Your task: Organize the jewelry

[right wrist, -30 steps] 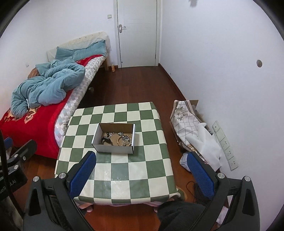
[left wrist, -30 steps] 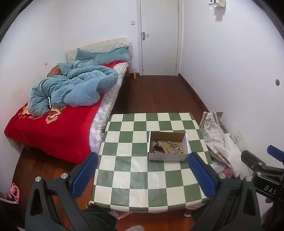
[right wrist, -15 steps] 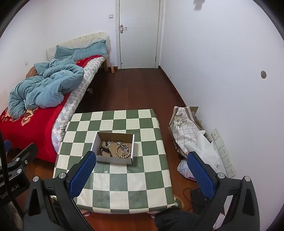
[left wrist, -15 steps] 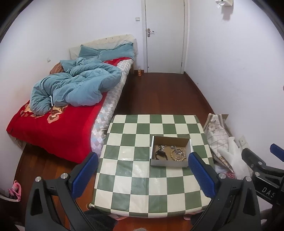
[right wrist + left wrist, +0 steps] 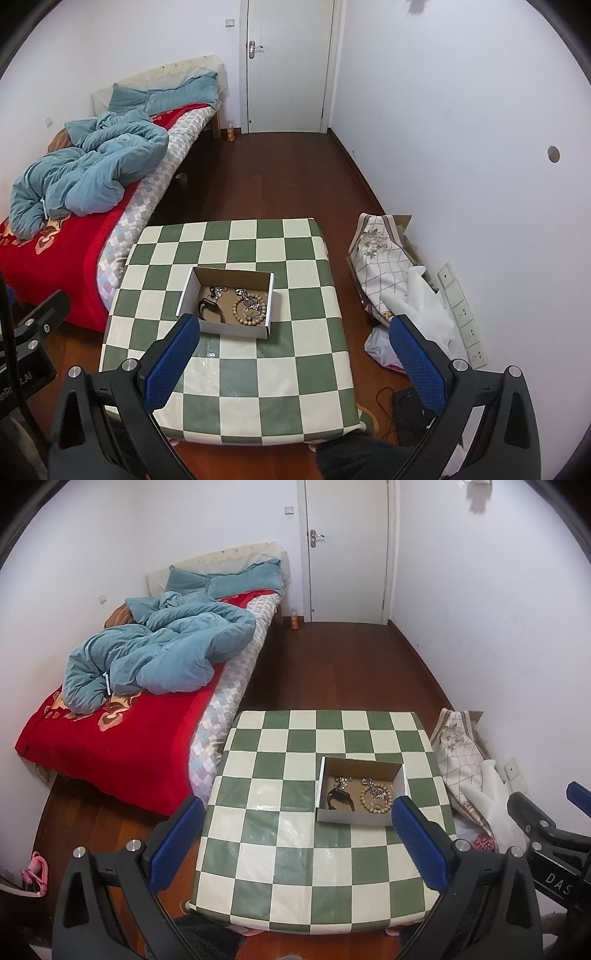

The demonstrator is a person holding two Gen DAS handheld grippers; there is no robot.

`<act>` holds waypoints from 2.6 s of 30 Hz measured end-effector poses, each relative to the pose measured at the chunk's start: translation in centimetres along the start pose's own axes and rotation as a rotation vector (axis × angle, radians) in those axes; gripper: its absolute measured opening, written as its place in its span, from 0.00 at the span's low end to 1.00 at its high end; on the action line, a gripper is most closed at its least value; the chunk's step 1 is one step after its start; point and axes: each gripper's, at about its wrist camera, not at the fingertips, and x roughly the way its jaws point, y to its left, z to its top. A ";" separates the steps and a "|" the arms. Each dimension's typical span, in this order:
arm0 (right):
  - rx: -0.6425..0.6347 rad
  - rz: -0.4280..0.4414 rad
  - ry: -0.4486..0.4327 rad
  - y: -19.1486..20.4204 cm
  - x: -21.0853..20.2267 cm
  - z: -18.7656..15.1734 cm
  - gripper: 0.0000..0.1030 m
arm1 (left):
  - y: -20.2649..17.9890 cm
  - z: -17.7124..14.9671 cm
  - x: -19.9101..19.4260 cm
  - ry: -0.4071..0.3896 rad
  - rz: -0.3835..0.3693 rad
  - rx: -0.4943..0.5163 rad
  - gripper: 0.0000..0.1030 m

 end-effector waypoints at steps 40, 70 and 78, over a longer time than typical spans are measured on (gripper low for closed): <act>-0.029 0.011 0.036 0.4 1.2 -0.5 1.00 | 0.3 -0.7 1.4 0.033 0.003 -0.016 1.00; -0.007 0.019 0.010 0.6 -0.4 -0.5 1.00 | 0.1 -0.8 0.3 0.003 0.010 -0.003 1.00; -0.001 0.022 0.009 0.4 -0.5 -0.3 1.00 | 0.1 -0.6 0.0 -0.002 0.013 -0.001 1.00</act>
